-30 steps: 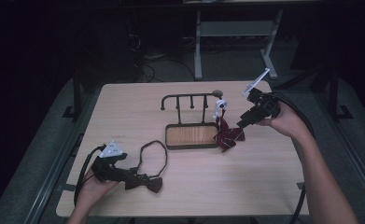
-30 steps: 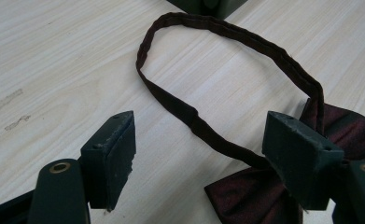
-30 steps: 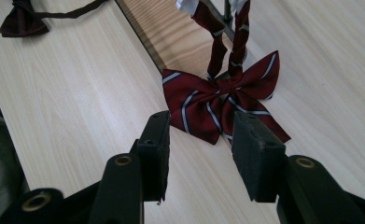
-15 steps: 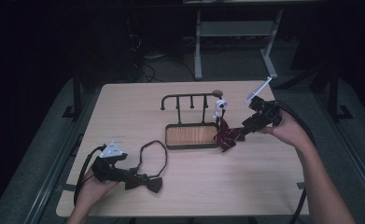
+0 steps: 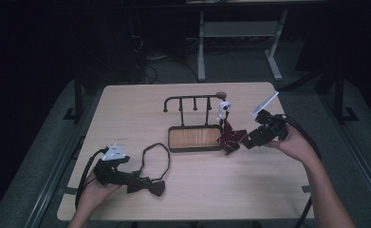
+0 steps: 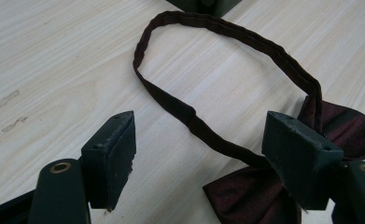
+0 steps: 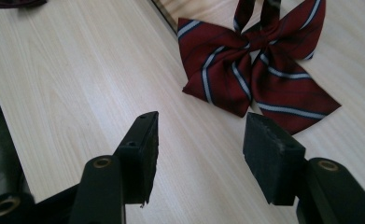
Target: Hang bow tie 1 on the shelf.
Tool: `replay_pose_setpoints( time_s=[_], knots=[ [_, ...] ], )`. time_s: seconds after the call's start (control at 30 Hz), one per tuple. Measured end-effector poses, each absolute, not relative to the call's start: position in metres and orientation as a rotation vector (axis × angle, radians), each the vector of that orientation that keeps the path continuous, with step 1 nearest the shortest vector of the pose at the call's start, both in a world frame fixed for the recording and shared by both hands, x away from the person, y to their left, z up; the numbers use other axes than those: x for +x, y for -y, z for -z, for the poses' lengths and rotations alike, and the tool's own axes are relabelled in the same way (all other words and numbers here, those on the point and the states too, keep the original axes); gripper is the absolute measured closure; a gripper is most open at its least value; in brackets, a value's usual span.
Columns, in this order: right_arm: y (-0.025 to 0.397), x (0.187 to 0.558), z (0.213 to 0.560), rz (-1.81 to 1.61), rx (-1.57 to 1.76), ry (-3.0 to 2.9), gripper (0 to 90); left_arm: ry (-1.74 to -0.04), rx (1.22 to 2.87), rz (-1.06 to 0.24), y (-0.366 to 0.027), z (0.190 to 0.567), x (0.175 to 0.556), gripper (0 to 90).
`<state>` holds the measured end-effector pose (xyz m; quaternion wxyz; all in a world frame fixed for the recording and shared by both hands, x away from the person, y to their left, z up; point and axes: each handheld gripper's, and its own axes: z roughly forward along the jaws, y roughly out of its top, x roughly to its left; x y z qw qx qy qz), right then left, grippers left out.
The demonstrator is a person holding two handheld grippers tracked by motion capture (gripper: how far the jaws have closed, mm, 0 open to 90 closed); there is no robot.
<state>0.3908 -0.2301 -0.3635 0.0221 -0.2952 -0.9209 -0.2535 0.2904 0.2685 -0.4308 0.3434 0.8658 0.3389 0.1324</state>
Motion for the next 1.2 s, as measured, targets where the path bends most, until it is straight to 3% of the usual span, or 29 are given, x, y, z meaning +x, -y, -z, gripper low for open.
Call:
replay_pose_setpoints(
  time_s=[1.2],
  knots=[
    [0.249,0.356,0.398,0.84,-0.945,2.829,39.3,-0.853,2.296,-0.33,-0.257,0.423,0.294,26.8]
  ],
)
